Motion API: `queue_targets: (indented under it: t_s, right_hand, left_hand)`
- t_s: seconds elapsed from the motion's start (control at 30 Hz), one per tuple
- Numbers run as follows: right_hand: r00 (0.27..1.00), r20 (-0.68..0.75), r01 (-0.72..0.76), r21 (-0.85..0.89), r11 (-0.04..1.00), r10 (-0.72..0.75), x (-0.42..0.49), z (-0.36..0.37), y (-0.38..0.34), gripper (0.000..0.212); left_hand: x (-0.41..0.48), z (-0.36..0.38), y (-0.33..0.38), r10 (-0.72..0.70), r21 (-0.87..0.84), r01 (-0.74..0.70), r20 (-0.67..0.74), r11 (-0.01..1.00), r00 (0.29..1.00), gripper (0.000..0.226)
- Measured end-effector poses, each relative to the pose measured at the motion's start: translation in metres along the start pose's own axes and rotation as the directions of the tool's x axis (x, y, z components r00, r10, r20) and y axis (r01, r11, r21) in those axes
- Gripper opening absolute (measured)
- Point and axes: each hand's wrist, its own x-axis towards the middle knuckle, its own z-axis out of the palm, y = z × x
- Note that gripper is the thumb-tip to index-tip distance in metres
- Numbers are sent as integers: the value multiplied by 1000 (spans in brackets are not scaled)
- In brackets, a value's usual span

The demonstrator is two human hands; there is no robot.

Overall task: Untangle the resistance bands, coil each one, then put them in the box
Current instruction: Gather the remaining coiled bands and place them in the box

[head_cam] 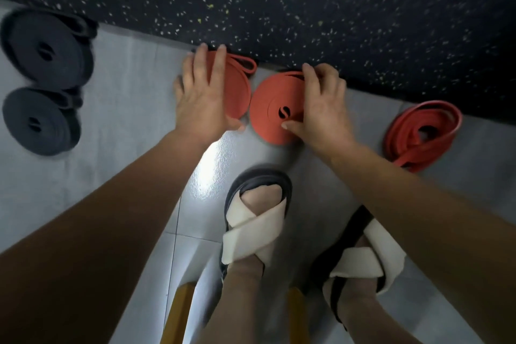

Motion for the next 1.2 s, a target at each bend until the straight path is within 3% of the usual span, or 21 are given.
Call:
queue_targets:
  t_s: [0.27, 0.43, 0.6, 0.9, 1.2]
  right_hand:
    - [999, 26, 38, -205, 978, -33, 3, -8, -5, 85]
    - [981, 174, 136, -298, 945, -86, -3, -7, -9, 109]
    - [958, 283, 198, -504, 841, -55, -9, 6, -13, 120]
    - [968, 228, 201, -475, 857, -100, 1, 20, -22, 103]
    - [969, 213, 212, -442, 872, -128, 4, 20, -17, 98]
  left_hand:
    - [-2, 0, 4, -181, 55, 180, 22, 982, 983, 118]
    - [1, 10, 5, -112, 45, 112, -5, 993, 994, 106]
    - [2, 6, 2, -126, 27, 126, -8, 992, 992, 112]
    - [-2, 11, 6, -171, 92, 166, 51, 982, 984, 104]
    - [-17, 18, 5, -204, -20, 205, 42, 979, 978, 101]
